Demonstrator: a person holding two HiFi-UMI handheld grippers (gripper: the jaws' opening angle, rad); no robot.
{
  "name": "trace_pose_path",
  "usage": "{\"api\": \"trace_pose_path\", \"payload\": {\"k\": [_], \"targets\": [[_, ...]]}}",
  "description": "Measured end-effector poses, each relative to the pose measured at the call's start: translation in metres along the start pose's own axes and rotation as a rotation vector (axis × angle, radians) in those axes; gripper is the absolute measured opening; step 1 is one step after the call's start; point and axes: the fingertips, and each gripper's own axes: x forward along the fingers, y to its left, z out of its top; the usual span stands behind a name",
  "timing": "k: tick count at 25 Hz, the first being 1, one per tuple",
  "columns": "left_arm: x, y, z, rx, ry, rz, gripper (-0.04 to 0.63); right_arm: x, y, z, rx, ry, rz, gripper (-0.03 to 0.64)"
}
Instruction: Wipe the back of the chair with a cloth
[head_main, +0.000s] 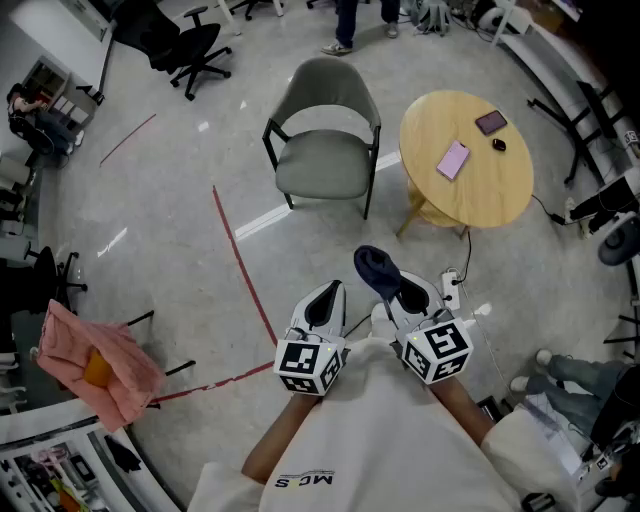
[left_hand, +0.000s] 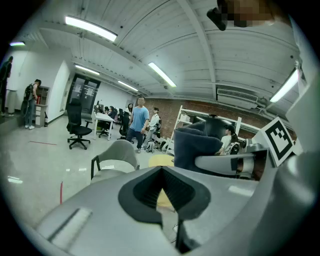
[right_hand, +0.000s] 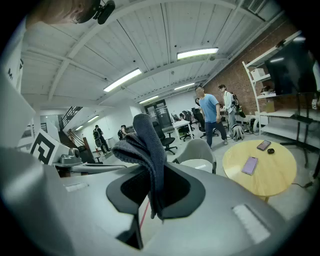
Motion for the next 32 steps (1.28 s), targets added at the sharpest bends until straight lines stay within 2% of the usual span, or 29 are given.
{"api": "trace_pose_path", "payload": {"k": [4,7,9,14,22,27,32], "targets": [[-0.016,0.010,-0.002,0.009,0.011,0.036,0.002,0.009,0.017,-0.006,0.022,0.015,0.026,0.077],[-0.025,0.016,0.007,0.034,0.002,0.060,0.001,0.019,0.025,0.004,0.029,0.007,0.053,0.077],[-0.027,0.022,0.011,0.021,0.000,0.084,0.002,0.022,0.023,0.013,0.030,-0.006,0.064,0.077],[-0.005,0.009,0.013,0.026,-0.010,0.085,0.000,0.011,-0.001,0.019,0.011,-0.036,0.059,0.077],[0.029,-0.032,-0.004,0.006,0.010,0.069,0.002,-0.004,-0.053,0.001,0.099,-0.015,0.041,0.078],[0.040,-0.024,-0.011,-0.010,0.031,0.086,0.002,0.010,-0.070,-0.001,0.110,0.011,0.040,0.078],[0.058,0.006,-0.004,-0.038,0.029,0.103,0.001,0.050,-0.078,0.004,0.117,0.042,0.040,0.077]]}}
